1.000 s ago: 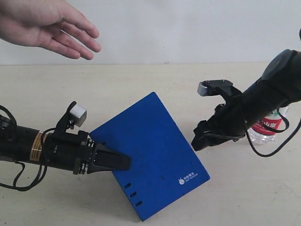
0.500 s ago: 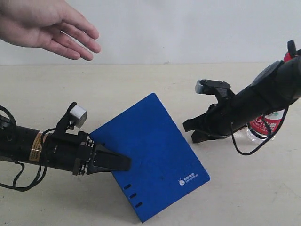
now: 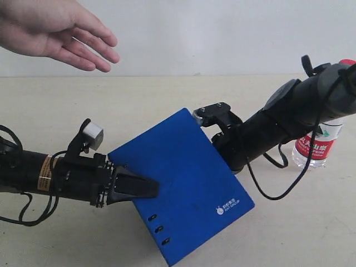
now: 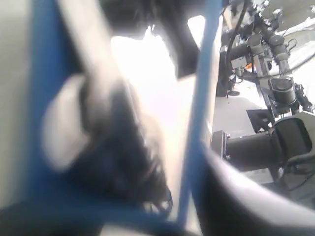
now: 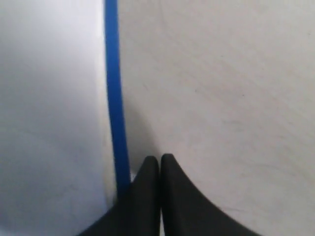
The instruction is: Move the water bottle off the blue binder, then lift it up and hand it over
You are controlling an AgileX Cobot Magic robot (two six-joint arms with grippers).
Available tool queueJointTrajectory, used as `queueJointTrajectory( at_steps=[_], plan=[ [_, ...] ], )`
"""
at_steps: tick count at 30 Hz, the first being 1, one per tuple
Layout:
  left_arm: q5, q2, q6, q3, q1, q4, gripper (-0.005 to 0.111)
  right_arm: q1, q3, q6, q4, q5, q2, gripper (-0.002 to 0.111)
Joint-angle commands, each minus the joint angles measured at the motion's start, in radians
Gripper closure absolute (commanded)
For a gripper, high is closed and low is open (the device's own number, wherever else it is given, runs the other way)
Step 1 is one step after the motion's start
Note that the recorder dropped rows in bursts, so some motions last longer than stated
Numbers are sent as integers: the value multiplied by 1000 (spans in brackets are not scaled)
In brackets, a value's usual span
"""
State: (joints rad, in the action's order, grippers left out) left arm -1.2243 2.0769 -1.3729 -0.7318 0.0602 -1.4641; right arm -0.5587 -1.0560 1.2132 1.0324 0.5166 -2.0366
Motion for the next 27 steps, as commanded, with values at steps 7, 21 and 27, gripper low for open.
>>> queueJointTrajectory(
  at_steps=[7, 21, 27],
  plan=[
    [3, -11, 118, -9, 174, 327, 41, -102, 26, -41, -10, 194, -39, 108],
    [3, -25, 126, 3, 171, 269, 102, -100, 26, -333, -283, 19, 106, 108],
    [3, -141, 251, 115, 171, 367, 102, -100, 26, -698, -633, 32, 258, 108]
  ],
)
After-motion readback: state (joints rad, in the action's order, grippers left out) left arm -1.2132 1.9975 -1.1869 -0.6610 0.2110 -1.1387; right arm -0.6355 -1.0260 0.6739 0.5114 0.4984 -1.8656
